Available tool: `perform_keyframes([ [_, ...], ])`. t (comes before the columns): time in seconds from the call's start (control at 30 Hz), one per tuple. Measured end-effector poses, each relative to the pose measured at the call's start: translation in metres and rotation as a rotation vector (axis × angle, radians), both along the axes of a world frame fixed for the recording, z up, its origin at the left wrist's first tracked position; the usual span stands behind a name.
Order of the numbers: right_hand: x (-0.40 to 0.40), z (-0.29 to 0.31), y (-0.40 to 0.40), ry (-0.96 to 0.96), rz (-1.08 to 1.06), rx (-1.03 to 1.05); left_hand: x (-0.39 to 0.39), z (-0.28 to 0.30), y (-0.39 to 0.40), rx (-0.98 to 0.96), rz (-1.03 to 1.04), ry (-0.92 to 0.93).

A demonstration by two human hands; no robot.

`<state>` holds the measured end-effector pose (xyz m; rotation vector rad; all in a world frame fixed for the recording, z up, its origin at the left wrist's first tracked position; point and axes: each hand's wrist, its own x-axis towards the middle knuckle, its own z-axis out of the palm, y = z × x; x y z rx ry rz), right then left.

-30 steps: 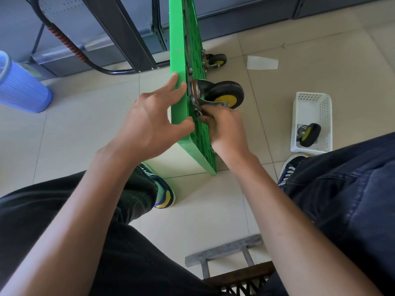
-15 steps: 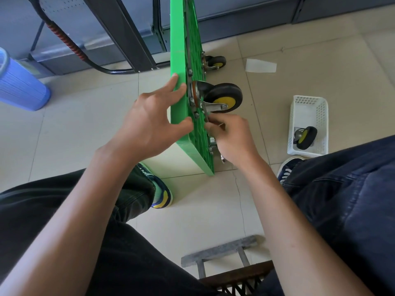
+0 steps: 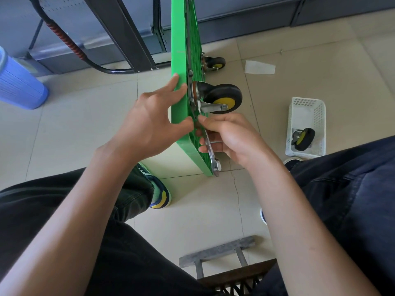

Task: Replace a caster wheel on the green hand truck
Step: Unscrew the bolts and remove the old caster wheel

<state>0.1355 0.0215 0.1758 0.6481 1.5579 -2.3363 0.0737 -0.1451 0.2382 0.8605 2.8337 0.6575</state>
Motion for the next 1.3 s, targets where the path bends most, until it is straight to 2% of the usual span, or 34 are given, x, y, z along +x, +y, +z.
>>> perform_keyframes([
  [0.27,-0.002,0.004,-0.001,0.006,-0.021,-0.032,-0.001,-0.002,-0.001,0.005,-0.022,-0.008],
  [0.87,-0.013,0.002,-0.007,0.031,-0.014,0.103,0.0,0.0,0.0,0.026,-0.022,-0.012],
  [1.03,-0.014,-0.017,-0.004,0.086,0.03,0.362,0.0,0.0,0.0,0.001,-0.019,-0.014],
  [1.17,-0.021,-0.041,-0.005,0.338,0.051,0.821,0.001,0.0,0.0,-0.001,-0.008,-0.018],
  [1.3,-0.025,-0.044,-0.004,0.469,0.05,1.036,0.001,0.001,-0.001,0.013,-0.002,-0.034],
])
